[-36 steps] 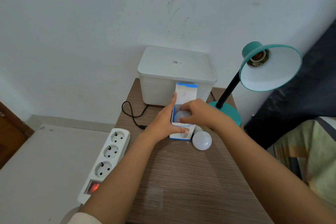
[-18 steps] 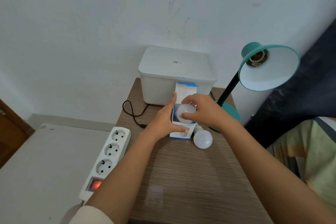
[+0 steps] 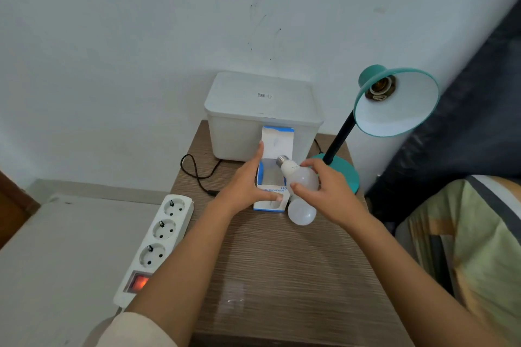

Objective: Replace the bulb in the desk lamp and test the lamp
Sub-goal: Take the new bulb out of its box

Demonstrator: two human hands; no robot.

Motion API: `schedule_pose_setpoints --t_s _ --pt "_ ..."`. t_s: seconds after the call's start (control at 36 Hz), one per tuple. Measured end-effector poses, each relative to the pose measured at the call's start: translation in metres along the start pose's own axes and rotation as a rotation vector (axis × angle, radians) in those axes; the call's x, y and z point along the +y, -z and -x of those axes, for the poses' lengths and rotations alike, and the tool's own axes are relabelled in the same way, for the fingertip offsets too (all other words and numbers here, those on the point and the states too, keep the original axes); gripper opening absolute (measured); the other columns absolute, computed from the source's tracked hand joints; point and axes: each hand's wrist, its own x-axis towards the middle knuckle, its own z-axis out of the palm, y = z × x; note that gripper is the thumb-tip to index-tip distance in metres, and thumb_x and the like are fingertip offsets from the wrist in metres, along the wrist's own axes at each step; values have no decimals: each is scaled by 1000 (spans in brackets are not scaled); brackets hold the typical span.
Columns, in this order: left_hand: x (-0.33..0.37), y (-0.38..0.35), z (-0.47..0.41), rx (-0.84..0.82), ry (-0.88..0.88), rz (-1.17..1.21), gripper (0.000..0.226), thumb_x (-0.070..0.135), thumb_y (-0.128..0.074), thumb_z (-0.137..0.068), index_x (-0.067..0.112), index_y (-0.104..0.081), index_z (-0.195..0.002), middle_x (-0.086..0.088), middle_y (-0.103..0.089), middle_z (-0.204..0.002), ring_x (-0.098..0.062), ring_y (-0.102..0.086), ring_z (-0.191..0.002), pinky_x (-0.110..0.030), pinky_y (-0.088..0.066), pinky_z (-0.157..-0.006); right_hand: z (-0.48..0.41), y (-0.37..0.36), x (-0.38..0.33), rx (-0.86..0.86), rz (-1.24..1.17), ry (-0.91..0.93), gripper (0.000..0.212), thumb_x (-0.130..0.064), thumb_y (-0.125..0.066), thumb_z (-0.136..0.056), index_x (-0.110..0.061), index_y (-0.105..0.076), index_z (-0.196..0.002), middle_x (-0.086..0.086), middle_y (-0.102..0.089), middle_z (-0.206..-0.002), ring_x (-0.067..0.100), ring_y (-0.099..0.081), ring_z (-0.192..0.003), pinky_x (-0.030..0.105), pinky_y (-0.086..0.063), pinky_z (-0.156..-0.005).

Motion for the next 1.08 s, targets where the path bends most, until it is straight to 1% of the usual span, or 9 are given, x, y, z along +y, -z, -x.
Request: schedule_pose_setpoints --t_s 0.19,0.36,0.42,0.5,0.58,0.64,0.72,0.81,1.08 --pt "2 0 -1 -11 10 -15 126 35 -84 -63 40 13 -144 1 -29 -151 -17 -31 -136 -41 -36 -110 7 -17 8 10 -224 -188 43 -26 -53 -90 -14 -40 -129 3 -49 -109 3 -48 -78 18 -40 -61" --pt "0 1 -1 -9 1 16 123 33 -83 -65 39 11 -145 4 -27 -152 -13 -29 -137 -32 -34 -108 -2 -29 5 133 -433 -254 45 -40 -57 -87 -20 -47 -126 0 -55 -112 12 -56 -97 23 -47 -74" --pt "-1 1 -1 -10 -2 25 123 32 -83 -66 37 11 -145 5 -29 -150 -11 -32 -134 -29 -36 -106 -2 -32 7 170 -472 -246 35 -36 -58 -87 -24 -51 -120 -1 -57 -111 14 -57 -99 25 -48 -78" --pt "-2 0 -1 -13 -10 36 126 32 -85 -63 40 10 -145 5 -33 -149 -11 -36 -132 -35 -39 -107 -4 -32 13 242 -547 -302 28 -25 -58 -88 -26 -55 -115 0 -55 -111 18 -56 -101 36 -52 -85" --pt "-3 -1 -1 -18 -23 35 126 34 -85 -61 43 10 -144 7 -34 -149 -12 -36 -133 -37 -39 -108 -12 -29 19 333 -657 -392 34 -21 -55 -87 -21 -56 -121 5 -55 -115 23 -57 -103 35 -56 -71" --pt "-4 -1 -1 -25 -36 43 125 31 -84 -63 43 10 -144 9 -32 -149 -9 -35 -133 -32 -37 -107 -23 -27 21 384 -676 -442 34 -22 -54 -87 -20 -56 -121 6 -55 -114 23 -56 -100 35 -56 -66" --pt "-4 -2 -1 -34 -65 49 124 28 -83 -66 42 12 -145 12 -30 -149 -6 -35 -132 -26 -36 -105 -39 -28 24 407 -672 -500 34 -28 -54 -85 -18 -58 -118 8 -57 -114 26 -57 -102 44 -58 -77" --pt "-7 -3 0 -29 -83 52 123 29 -83 -66 44 11 -144 14 -29 -150 -6 -33 -134 -31 -37 -108 -51 -31 24 405 -668 -547 31 -33 -57 -85 -17 -61 -111 7 -59 -110 27 -59 -100 50 -57 -82" --pt "-14 -8 1 19 -101 91 115 36 -82 -66 46 1 -144 14 -28 -151 -5 -30 -137 -41 -36 -111 -59 -33 22 340 -610 -536 36 -33 -66 -79 -18 -63 -112 4 -63 -107 25 -63 -99 45 -58 -80"
